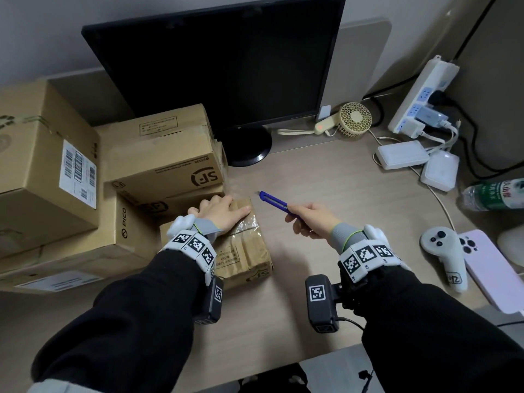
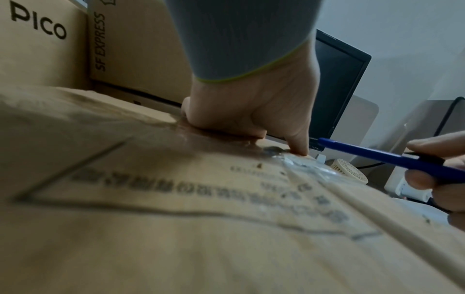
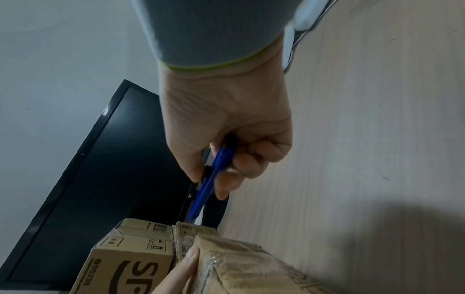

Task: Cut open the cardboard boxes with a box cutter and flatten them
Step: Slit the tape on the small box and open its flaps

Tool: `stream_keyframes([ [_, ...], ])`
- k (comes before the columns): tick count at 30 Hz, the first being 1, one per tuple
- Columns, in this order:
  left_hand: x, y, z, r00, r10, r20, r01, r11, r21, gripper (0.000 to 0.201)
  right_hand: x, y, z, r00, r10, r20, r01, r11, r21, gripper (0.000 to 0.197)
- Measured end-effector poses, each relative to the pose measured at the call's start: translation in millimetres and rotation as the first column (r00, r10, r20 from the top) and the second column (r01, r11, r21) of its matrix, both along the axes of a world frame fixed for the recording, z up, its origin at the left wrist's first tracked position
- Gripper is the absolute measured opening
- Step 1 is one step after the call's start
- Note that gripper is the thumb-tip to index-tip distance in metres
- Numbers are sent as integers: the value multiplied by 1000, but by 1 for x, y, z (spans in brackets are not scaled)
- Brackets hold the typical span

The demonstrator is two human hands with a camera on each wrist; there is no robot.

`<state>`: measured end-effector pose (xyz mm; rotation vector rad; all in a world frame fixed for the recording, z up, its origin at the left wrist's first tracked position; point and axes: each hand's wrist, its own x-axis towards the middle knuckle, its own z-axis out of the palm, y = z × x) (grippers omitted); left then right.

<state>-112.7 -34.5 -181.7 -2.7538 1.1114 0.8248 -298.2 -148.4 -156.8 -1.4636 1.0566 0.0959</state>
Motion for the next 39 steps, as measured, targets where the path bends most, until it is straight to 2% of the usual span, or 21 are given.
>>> stream_keyframes([
  [3,0,0,0,1000,8,-1,-8,1000,-10,62,-3,2,1,996,83,-15,-82,996,29,21],
  [6,-1,0,0,1000,4,2,-4,1000,-14,61,-3,4,-1,998,55,-32,-55,998,5,12],
  [13,-2,2,-1,1000,13,11,-13,1000,-12,61,-2,6,-4,997,29,-75,-30,999,-11,10],
  [23,-2,2,-2,1000,16,24,-16,1000,-21,63,0,3,-5,998,-20,-52,18,999,-40,20],
  [29,-2,2,-4,999,16,28,-16,1000,-19,64,-4,3,-6,999,-20,-48,19,1000,-13,14],
  [39,-3,1,-3,999,36,29,-36,999,0,64,-6,8,-7,995,49,-86,-49,999,2,25],
])
